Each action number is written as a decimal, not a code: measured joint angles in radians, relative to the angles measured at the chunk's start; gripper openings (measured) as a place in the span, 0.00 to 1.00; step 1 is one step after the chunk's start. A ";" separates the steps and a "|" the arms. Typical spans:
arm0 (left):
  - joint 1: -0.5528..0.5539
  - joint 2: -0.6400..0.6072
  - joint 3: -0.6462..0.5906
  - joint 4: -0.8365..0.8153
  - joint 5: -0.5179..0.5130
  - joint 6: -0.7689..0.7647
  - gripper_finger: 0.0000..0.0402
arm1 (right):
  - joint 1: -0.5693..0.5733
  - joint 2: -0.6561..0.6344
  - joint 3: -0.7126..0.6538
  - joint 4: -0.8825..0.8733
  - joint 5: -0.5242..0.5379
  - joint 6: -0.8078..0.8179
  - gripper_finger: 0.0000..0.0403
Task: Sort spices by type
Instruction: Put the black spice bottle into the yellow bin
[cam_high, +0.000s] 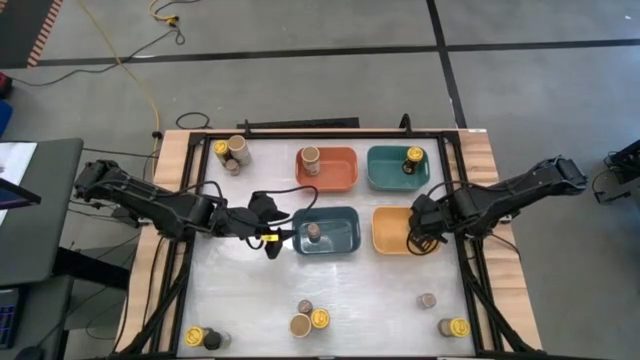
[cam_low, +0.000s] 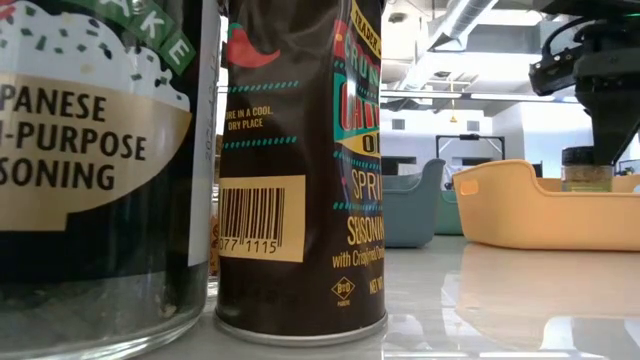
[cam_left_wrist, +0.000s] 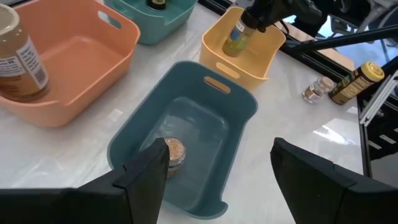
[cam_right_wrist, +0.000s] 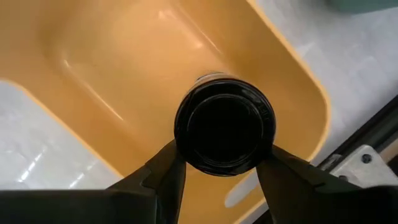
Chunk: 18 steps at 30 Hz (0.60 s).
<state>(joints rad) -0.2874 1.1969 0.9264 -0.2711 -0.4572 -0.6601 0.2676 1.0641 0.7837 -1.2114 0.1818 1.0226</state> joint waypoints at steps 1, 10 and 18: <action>0.000 0.000 0.000 0.000 0.000 0.000 0.67 | 0.000 0.000 0.000 0.000 0.000 0.001 0.52; 0.000 0.000 0.000 0.000 0.000 -0.001 0.67 | -0.003 0.002 0.000 0.002 0.000 -0.001 0.52; 0.000 0.000 0.000 0.000 0.000 0.003 0.67 | -0.002 0.002 0.000 0.021 0.000 -0.004 0.59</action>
<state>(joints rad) -0.2874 1.1969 0.9264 -0.2714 -0.4568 -0.6570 0.2657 1.0659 0.7837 -1.1900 0.1814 1.0191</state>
